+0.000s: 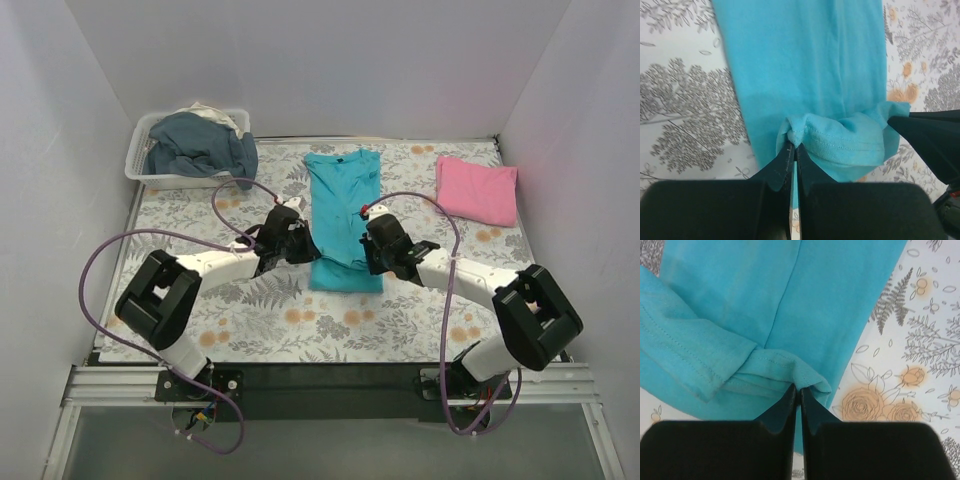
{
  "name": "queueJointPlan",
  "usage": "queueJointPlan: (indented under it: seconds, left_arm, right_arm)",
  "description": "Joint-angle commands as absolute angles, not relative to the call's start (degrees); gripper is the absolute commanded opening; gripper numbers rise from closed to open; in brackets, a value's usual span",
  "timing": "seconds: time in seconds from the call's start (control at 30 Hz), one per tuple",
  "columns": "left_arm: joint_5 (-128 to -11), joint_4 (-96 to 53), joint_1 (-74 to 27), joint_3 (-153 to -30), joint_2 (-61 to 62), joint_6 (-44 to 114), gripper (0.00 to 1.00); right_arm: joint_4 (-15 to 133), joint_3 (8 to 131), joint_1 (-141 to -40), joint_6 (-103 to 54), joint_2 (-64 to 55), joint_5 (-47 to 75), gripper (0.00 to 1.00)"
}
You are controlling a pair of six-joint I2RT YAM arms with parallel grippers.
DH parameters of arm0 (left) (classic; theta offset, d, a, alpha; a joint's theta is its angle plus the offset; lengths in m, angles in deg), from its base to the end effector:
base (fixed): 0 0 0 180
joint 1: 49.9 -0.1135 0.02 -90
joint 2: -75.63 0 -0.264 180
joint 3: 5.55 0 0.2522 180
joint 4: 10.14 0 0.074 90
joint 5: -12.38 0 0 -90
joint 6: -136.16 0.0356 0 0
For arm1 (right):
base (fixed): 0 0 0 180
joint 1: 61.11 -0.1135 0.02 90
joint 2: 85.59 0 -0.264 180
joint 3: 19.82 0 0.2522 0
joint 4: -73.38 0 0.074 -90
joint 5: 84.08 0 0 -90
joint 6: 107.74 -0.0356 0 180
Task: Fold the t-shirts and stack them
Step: Fold the tshirt
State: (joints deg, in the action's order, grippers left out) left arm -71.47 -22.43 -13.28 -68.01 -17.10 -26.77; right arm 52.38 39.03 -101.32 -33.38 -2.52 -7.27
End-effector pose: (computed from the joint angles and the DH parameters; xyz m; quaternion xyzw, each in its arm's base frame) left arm 0.2634 -0.2005 0.1761 -0.2644 0.8754 -0.3565 0.1916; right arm 0.2303 0.1840 0.1950 -0.1527 0.9068 0.0834 0.3841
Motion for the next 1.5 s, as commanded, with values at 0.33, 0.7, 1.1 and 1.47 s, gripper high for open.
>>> queueJointPlan:
  seconds: [0.33, 0.7, 1.1, 1.47]
  left_arm:
    - [-68.57, -25.57, -18.17, -79.85, -24.29, -22.75, 0.00]
    - [-67.08, -25.22, -20.54, -84.69, -29.39, -22.04, 0.00]
    - [-66.28, -25.05, -22.21, -88.82, -32.47, -21.52, 0.00]
    - [-66.11, -27.33, -23.27, -93.13, -37.57, -20.64, 0.00]
  right_arm:
    - [55.49, 52.03, -96.09, -27.06, 7.66, -3.31, 0.01]
    - [55.41, 54.50, -92.67, -25.74, 10.74, -2.61, 0.01]
    - [55.23, 58.45, -90.29, -24.25, 13.81, -1.90, 0.01]
    - [55.05, 63.20, -88.36, -23.46, 20.05, 0.03, 0.01]
